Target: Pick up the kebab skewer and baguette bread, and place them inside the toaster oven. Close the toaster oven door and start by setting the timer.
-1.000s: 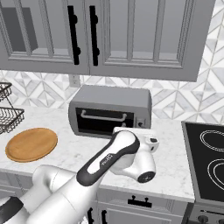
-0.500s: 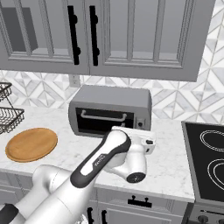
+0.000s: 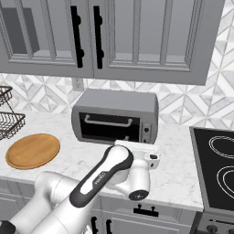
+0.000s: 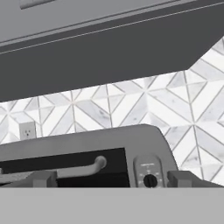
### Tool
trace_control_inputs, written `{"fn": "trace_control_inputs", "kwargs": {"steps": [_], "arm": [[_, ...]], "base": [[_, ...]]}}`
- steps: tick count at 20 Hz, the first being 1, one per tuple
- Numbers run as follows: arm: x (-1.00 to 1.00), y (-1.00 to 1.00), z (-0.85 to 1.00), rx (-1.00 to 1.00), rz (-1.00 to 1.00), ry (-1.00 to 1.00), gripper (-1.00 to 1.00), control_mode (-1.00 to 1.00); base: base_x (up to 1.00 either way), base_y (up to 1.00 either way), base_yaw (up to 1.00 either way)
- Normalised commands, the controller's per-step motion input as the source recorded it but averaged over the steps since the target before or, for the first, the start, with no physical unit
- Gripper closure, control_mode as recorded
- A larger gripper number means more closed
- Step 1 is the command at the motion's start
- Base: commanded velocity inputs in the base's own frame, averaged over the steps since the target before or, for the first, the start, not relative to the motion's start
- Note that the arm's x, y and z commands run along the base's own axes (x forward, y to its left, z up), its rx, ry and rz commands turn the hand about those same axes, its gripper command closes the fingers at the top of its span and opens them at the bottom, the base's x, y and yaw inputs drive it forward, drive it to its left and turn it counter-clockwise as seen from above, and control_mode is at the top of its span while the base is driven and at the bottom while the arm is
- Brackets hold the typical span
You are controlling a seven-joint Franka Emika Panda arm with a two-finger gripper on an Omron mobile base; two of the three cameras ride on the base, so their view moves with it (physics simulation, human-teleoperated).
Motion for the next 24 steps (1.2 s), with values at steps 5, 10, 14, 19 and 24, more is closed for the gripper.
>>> {"fn": "trace_control_inputs", "kwargs": {"steps": [5,10,14,19,24], "arm": [[-0.26,-0.07,-0.03,-0.04,0.00,0.09,-1.00,-1.00],[-0.17,-0.03,0.00,-0.04,0.00,0.13,-1.00,-1.00],[0.00,-0.02,0.00,-0.06,0.00,0.09,-1.00,-1.00],[0.01,-0.03,-0.20,-0.07,0.00,0.01,-1.00,-1.00],[0.11,-0.15,-0.32,0.00,0.00,0.00,-1.00,-1.00]], "base": [[0.00,0.00,0.00],[0.00,0.00,0.00],[0.00,0.00,0.00],[0.00,0.00,0.00],[0.00,0.00,0.00]]}}
